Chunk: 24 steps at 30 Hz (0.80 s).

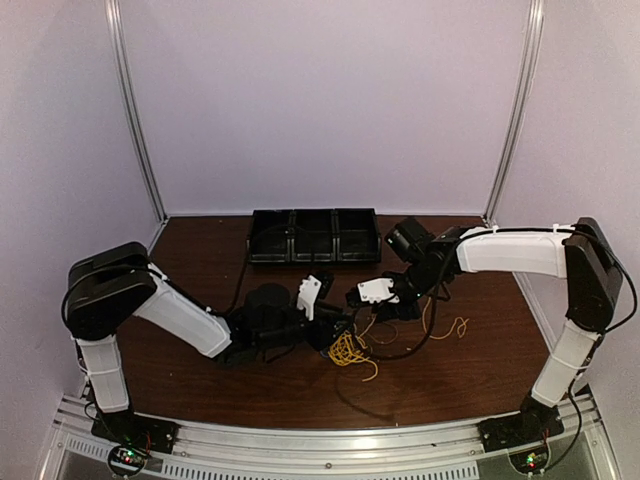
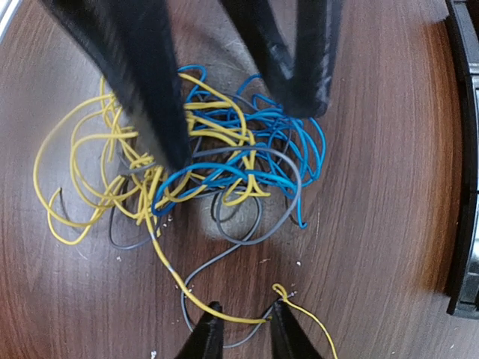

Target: Untangle the cables

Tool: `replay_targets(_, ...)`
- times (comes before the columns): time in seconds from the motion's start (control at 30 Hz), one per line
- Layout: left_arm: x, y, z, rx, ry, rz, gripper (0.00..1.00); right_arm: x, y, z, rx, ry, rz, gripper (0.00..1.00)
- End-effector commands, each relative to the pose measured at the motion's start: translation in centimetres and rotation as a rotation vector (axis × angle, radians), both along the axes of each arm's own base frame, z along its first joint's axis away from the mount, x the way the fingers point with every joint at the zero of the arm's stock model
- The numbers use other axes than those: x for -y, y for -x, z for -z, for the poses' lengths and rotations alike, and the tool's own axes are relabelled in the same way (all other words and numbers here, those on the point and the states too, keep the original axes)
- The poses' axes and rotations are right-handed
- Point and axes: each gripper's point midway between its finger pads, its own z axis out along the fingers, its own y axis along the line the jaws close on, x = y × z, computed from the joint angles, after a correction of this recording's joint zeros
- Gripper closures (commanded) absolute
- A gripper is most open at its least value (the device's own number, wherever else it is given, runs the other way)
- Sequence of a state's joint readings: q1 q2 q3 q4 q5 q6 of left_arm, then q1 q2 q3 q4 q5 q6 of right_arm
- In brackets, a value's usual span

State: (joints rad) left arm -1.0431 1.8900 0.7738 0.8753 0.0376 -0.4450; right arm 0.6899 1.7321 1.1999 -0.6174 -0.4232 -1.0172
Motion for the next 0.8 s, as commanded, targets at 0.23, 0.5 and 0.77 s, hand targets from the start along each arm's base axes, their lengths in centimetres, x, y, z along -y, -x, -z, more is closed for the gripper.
replay_targets(0.23,4.4,0.6,-0.6,-0.005,0.145,0.18,0.46,-1.2,-0.3,-3.5,0.04,-0.105,0.035,1.0)
replay_targets(0.5,4.7,0.9,1.1,0.036,0.158,0.211,0.59,-1.7,-1.2,-11.7,0.095,-0.245,0.088,1.0)
replay_targets(0.77,4.0,0.5,2.8,0.014,0.137,0.197,0.65,-0.5,-3.4,-28.0,0.215,-0.546,0.135,1.0)
